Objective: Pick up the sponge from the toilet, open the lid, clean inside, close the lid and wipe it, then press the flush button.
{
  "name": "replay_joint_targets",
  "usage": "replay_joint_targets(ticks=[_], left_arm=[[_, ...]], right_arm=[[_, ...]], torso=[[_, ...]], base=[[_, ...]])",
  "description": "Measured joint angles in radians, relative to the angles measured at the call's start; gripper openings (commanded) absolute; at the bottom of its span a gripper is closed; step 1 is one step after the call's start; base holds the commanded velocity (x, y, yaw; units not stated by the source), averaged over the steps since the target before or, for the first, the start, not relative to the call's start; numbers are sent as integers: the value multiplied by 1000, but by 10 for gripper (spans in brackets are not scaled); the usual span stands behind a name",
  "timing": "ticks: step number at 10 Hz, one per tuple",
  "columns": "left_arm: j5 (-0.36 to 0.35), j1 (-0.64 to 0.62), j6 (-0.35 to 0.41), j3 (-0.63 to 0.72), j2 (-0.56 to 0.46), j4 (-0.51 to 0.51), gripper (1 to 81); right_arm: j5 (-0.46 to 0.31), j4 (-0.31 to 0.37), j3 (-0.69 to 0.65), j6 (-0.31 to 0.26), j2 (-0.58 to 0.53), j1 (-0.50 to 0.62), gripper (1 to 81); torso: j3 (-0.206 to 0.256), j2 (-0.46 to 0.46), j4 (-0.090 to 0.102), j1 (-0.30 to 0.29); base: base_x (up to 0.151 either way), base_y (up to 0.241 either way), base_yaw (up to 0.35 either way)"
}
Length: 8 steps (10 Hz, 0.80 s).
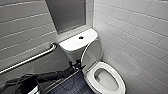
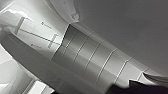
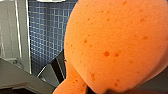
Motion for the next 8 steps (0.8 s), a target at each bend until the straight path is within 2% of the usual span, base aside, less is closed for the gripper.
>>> replay_joint_targets(ticks=[1,3,4,5,6,8], left_arm=[[29,-8,0,14,-21,-7,811],[39,-8,7,89,-127,-4,811],[21,3,108,129,-208,48,811],[-34,8,108,131,-303,50,811],[-60,13,108,167,-355,50,811],[-46,30,107,341,-347,76,811]], right_arm=[[0,0,1,0,1,0,10],[-1,0,3,0,1,0,10],[0,0,6,0,1,0,10],[-1,0,9,0,0,0,10],[-1,0,10,0,0,2,10],[-1,0,10,0,0,2,10]], torso=[[0,0,0,0],[0,0,-2,0],[0,0,-2,0],[0,0,-2,0],[0,0,-2,0],[0,0,-2,0]], base=[[0,0,0],[0,0,0],[0,0,0],[0,0,0],[0,0,0],[0,0,0]])
